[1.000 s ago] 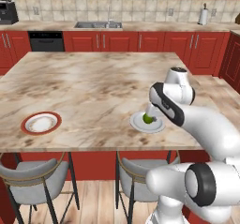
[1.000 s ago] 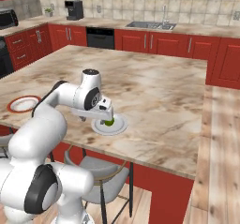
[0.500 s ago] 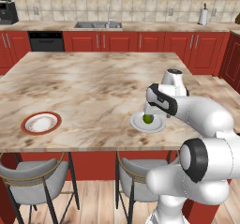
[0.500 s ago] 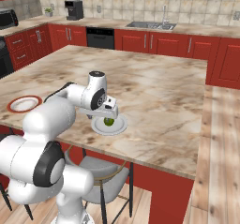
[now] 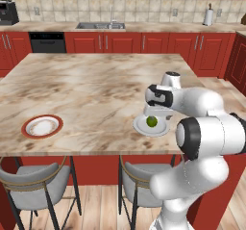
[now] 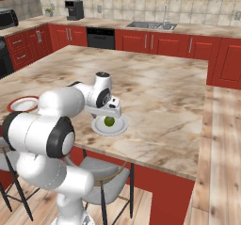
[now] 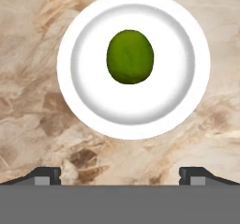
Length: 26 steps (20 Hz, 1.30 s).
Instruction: Transport the chicken drumstick and lime to the fridge. Place the chicken drumstick on the rack containing meat and place the lime on the rack containing the vegetable, ensuring meats and vegetables are on different racks.
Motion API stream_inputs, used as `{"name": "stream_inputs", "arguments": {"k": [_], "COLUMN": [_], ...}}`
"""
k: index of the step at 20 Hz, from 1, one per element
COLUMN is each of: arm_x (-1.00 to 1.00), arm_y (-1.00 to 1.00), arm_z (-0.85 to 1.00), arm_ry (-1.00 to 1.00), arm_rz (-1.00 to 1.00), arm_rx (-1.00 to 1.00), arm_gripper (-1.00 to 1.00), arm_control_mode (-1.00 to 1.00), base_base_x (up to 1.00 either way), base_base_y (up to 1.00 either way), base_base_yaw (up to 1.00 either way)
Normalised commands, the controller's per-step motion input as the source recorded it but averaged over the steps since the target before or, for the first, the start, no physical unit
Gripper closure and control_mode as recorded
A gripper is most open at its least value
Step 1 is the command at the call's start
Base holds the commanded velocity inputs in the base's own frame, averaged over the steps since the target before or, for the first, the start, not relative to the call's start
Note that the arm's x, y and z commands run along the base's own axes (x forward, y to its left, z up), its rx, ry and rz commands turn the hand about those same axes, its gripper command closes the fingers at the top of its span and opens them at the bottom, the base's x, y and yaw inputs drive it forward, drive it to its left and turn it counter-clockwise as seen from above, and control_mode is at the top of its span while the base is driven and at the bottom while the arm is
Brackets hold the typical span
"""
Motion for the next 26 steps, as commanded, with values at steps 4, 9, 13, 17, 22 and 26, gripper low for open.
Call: {"name": "stream_inputs", "arguments": {"k": [4, 9, 13, 17, 22, 26], "arm_x": [0.29, 0.21, 0.21, 0.34, 0.36, 0.37], "arm_y": [-0.01, 0.0, 0.0, -0.02, 0.0, -0.01], "arm_z": [-0.21, -0.37, -0.28, -0.16, -0.16, -0.21], "arm_ry": [0.0, 0.06, 0.02, 0.0, 0.01, 0.08], "arm_rz": [0.0, 0.0, 0.0, 0.0, 0.0, 0.0], "arm_rx": [0.0, 0.04, 0.01, 0.0, 0.0, 0.0], "arm_gripper": [-1.0, -1.0, -1.0, -1.0, -1.0, -1.0], "arm_control_mode": [-1.0, -1.0, -1.0, -1.0, -1.0, -1.0], "base_base_x": [0.0, 0.0, 0.0, 0.0, 0.0, 0.0], "base_base_y": [0.0, 0.0, 0.0, 0.0, 0.0, 0.0], "base_base_yaw": [0.0, 0.0, 0.0, 0.0, 0.0, 0.0]}}
